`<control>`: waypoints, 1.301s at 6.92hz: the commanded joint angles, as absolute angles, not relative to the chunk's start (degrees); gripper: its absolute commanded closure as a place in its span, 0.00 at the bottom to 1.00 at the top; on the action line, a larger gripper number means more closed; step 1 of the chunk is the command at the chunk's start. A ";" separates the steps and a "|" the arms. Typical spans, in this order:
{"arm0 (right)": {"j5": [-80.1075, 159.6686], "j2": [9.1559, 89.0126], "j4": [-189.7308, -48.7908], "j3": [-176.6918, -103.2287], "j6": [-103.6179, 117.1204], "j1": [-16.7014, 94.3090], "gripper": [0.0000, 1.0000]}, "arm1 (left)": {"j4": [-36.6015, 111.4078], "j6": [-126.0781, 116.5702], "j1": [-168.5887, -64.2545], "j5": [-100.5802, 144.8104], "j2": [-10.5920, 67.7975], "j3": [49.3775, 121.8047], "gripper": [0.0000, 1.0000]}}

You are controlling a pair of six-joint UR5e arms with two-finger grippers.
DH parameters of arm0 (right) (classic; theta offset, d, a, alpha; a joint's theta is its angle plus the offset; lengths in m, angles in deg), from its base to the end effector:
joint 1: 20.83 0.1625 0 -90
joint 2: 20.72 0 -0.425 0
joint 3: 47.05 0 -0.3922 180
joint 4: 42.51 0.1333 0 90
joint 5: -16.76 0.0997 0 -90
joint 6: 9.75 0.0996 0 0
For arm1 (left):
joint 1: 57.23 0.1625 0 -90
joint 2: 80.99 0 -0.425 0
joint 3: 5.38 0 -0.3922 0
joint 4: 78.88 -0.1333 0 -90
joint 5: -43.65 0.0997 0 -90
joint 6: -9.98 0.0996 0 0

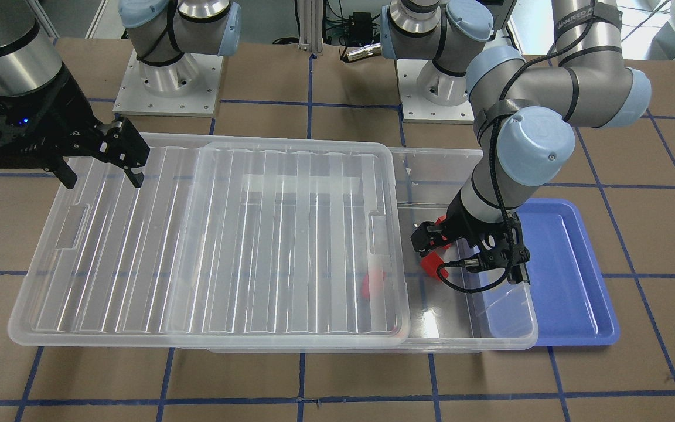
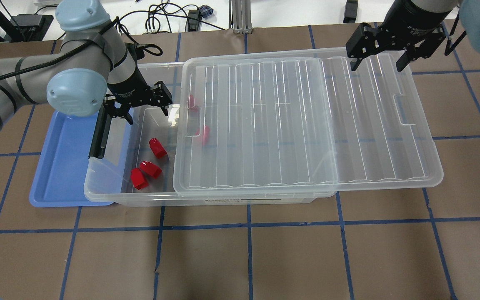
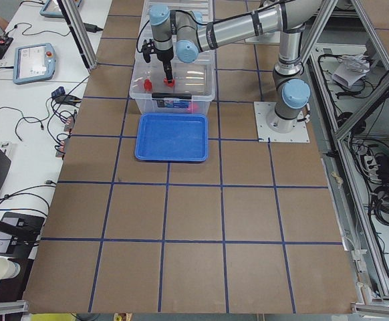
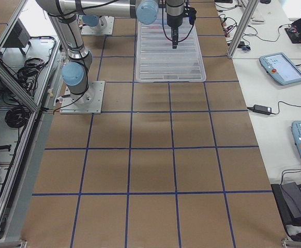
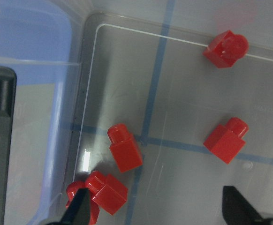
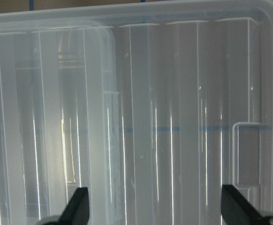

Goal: Place red block in blue tray from box

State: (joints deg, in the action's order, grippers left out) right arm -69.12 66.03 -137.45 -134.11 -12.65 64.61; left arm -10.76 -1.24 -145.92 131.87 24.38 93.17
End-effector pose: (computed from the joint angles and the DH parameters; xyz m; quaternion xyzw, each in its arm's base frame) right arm 0.0984 -0.5332 0.4937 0.0130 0.9985 -0.0426 0.0332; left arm -0.1234 -0.5702 0.3102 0.1094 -0.9937 -0.0191 0.0139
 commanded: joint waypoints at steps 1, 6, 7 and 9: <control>-71.04 66.20 -135.68 -133.80 -12.39 64.69 0.00 | -16.46 -5.11 -145.82 131.80 24.65 97.96 0.00; -71.13 66.64 -135.68 -134.41 -12.47 64.69 0.00 | -26.04 -6.55 -145.73 131.98 28.34 103.69 0.00; -71.22 66.90 -135.68 -134.59 -12.47 64.69 0.00 | -26.05 -6.63 -145.64 132.15 28.95 103.78 0.00; -71.22 66.99 -135.68 -134.77 -12.47 64.60 0.00 | -26.05 -6.55 -144.34 132.42 29.48 105.01 0.00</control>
State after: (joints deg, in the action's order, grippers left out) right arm -71.21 66.93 -135.68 -134.61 -12.47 64.67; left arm -25.96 -6.63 -145.21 132.36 29.07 104.26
